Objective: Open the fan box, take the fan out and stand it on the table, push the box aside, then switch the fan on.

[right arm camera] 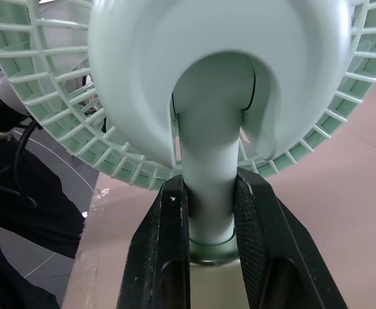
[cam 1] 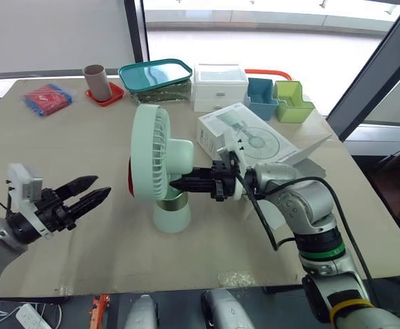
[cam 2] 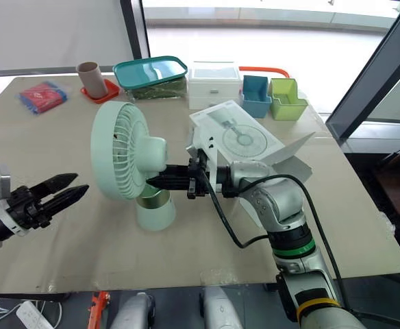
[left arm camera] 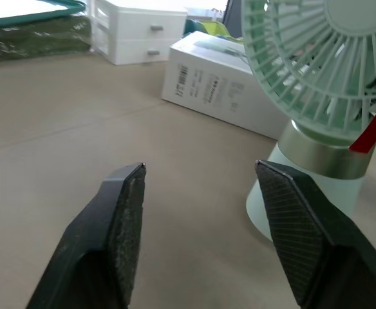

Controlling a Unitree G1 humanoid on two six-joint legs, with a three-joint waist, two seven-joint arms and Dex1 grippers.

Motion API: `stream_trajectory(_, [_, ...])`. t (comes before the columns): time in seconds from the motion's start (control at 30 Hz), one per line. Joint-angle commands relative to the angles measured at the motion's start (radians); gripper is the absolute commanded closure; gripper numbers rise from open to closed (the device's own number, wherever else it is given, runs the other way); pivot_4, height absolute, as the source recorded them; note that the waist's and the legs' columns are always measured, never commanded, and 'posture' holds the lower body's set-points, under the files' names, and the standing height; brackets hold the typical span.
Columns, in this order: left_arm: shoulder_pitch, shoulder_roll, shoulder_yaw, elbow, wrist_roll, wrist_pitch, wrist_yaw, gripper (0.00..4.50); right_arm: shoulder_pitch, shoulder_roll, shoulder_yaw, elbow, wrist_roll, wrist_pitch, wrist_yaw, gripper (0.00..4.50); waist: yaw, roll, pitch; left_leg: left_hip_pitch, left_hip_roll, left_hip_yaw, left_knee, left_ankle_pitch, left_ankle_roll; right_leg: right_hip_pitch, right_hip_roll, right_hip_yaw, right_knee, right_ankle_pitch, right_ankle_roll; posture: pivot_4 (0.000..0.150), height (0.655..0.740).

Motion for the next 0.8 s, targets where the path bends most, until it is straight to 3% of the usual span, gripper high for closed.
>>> stream_trajectory(0.03, [-0.030, 0.011, -0.092, 0.031, 0.069, -0.048, -0.073, 2.88, 0.009, -0.013, -0.016, -0.070, 0.034, -0.048, 0.029, 4.13, 0.000, 0.000, 0.000, 0.000, 0.000, 0.000, 0.000, 0.000, 0.000, 0.000, 0.000, 0.000, 0.000, 0.000, 0.000, 0.150, 0.7400])
stream_trajectory(0.17, [-0.060, 0.009, -0.153, 0.066, 0.118, -0.070, -0.102, 4.32, 0.015, -0.011, -0.001, -0.066, 0.015, -0.075, 0.028, 4.13, 0.000, 0.000, 0.000, 0.000, 0.000, 0.000, 0.000, 0.000, 0.000, 0.000, 0.000, 0.000, 0.000, 0.000, 0.000, 0.150, 0.7400])
stream_trajectory(0.2, [-0.071, 0.005, -0.170, 0.076, 0.139, -0.086, -0.103, 4.43, 0.018, -0.011, 0.009, -0.064, 0.000, -0.092, 0.025, 4.13, 0.000, 0.000, 0.000, 0.000, 0.000, 0.000, 0.000, 0.000, 0.000, 0.000, 0.000, 0.000, 0.000, 0.000, 0.000, 0.150, 0.7400])
stream_trajectory(0.8, [-0.156, -0.021, -0.294, 0.136, 0.220, -0.126, -0.168, 4.48, 0.030, 0.034, 0.082, 0.009, -0.099, -0.256, 0.003, 4.13, 0.000, 0.000, 0.000, 0.000, 0.000, 0.000, 0.001, 0.000, 0.000, 0.000, 0.000, 0.000, 0.001, 0.000, 0.000, 0.150, 0.7400])
